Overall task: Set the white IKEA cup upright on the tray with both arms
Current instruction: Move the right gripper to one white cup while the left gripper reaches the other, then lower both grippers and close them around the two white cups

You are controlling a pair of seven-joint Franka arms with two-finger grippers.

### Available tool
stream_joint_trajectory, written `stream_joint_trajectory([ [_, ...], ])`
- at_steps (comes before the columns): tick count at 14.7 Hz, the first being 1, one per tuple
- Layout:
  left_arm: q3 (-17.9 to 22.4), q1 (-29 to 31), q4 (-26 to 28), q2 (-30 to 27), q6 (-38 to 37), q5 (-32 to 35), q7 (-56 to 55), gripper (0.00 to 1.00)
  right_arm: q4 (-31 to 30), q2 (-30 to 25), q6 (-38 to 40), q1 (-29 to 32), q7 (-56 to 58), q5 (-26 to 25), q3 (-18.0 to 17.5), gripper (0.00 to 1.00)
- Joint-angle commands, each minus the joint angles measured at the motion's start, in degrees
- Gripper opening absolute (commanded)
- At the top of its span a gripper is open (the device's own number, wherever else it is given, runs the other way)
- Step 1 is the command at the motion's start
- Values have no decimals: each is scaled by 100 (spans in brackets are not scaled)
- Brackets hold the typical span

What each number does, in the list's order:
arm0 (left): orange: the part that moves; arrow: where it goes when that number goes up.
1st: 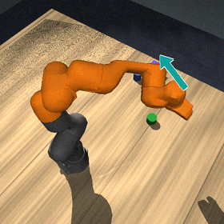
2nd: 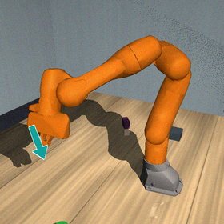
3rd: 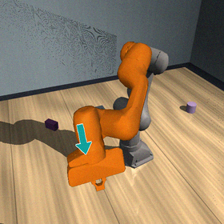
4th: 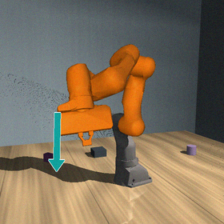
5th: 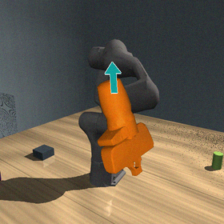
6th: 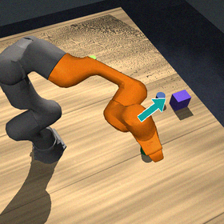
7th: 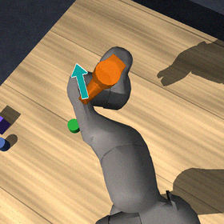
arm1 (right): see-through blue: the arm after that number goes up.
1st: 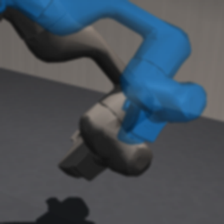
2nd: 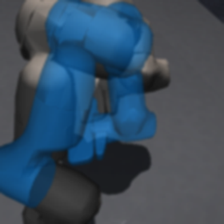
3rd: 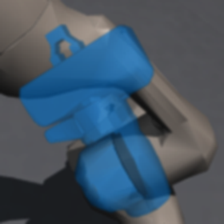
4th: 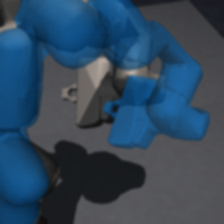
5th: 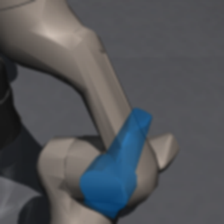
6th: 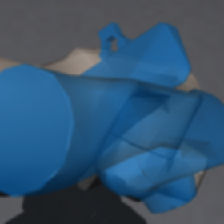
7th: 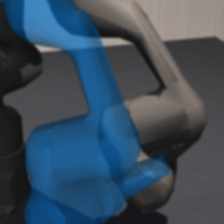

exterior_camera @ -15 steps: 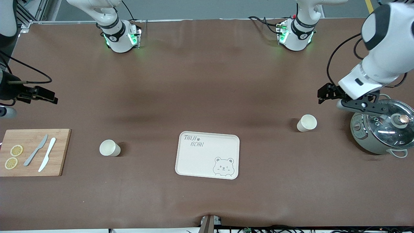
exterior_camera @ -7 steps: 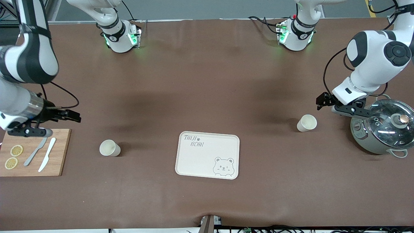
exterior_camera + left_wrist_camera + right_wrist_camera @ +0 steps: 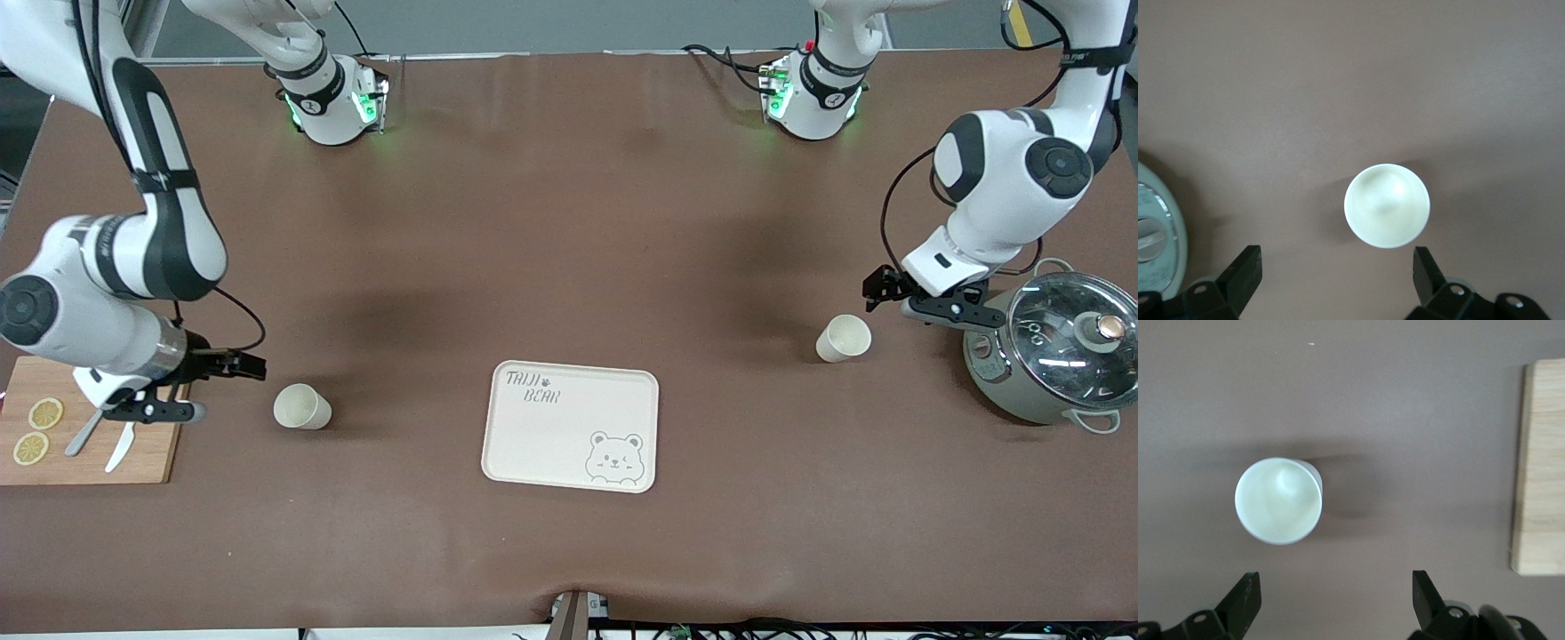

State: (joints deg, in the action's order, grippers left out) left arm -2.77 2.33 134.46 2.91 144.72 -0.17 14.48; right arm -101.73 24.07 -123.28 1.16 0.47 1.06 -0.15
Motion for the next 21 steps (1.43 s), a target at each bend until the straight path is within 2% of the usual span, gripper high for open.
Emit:
stream_joint_trajectory([
  [1, -31, 118, 97, 411, 643, -62, 143, 100, 65, 203, -291, -28, 6, -62, -3, 100],
  [7, -31, 127, 247, 1009, 1541, -62, 257, 100, 65, 572, -942, 16, 15, -62, -3, 100],
  [15, -40, 127, 238, 1185, 1726, -62, 327, 100, 65, 1011, -1399, -45, 6, -45, -3, 100],
  [16, -40, 127, 247, 1203, 1735, -62, 327, 92, 57, 1090, -1478, -72, 6, -36, -3, 100],
  [17, -49, 118, 264, 1186, 1770, -88, 214, 39, 65, 1135, -1497, -89, 6, -36, -3, 100],
  [18, -49, 127, 317, 1177, 1857, -97, 257, 0, 65, 1135, -1523, -98, 6, -27, -3, 100],
  [21, -49, 127, 344, 1203, 2016, -97, 266, 0, 57, 1232, -1646, -142, -3, -9, -3, 100],
])
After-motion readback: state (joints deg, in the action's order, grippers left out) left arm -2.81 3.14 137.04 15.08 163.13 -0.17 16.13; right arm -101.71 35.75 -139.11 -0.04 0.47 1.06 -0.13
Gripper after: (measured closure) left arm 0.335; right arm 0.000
